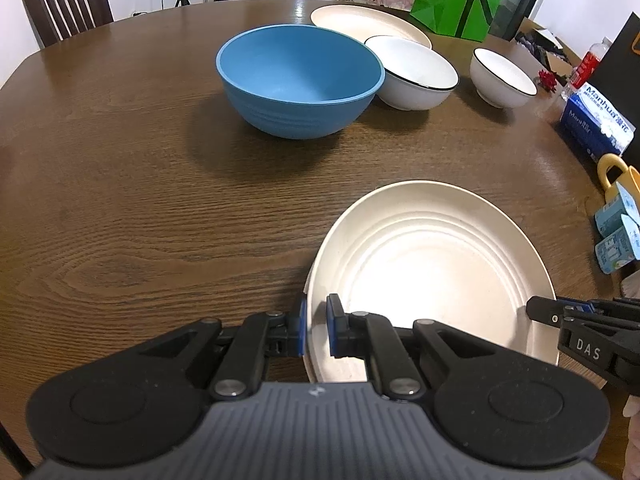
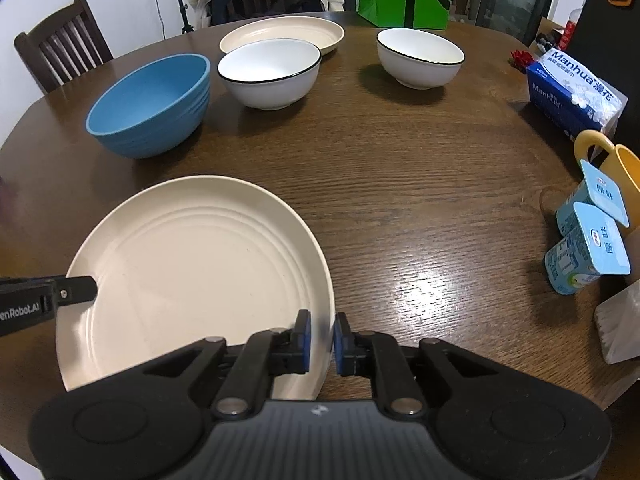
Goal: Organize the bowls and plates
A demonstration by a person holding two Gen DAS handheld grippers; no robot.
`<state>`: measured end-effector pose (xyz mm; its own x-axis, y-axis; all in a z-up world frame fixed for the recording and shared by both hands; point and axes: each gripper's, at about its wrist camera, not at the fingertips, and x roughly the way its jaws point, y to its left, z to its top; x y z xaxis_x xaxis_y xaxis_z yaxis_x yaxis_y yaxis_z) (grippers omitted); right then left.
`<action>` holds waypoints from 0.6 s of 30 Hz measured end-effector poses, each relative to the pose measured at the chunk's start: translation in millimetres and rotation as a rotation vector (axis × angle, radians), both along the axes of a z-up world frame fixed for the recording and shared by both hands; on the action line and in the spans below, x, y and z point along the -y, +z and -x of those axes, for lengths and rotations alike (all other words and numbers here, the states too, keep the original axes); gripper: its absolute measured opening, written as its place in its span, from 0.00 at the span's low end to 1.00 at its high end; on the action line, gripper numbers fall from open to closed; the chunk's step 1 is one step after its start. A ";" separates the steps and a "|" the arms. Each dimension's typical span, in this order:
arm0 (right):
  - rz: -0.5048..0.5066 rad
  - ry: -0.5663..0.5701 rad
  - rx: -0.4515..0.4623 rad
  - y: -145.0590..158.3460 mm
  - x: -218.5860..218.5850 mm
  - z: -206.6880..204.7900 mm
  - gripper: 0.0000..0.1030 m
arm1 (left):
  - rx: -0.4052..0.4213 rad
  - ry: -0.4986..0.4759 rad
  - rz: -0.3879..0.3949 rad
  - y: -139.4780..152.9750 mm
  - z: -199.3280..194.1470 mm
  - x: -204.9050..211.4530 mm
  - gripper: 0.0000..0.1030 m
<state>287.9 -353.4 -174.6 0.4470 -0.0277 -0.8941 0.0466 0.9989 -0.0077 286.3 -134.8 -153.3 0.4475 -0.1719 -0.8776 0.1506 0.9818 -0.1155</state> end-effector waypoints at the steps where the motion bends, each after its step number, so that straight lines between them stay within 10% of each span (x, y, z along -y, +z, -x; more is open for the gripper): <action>1: 0.008 0.002 -0.002 -0.7 -1.3 0.4 0.12 | 0.003 -0.003 -0.009 -0.1 0.3 1.8 0.10; 18: 0.092 0.047 -0.004 -9.8 -14.2 -2.4 0.13 | -0.004 -0.029 -0.118 -0.7 -0.7 18.1 0.11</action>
<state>290.2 -339.2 -184.4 0.4466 -0.0891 -0.8903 -0.0004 0.9950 -0.0998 287.0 -152.8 -154.0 0.4407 -0.0799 -0.8941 0.1787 0.9839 0.0001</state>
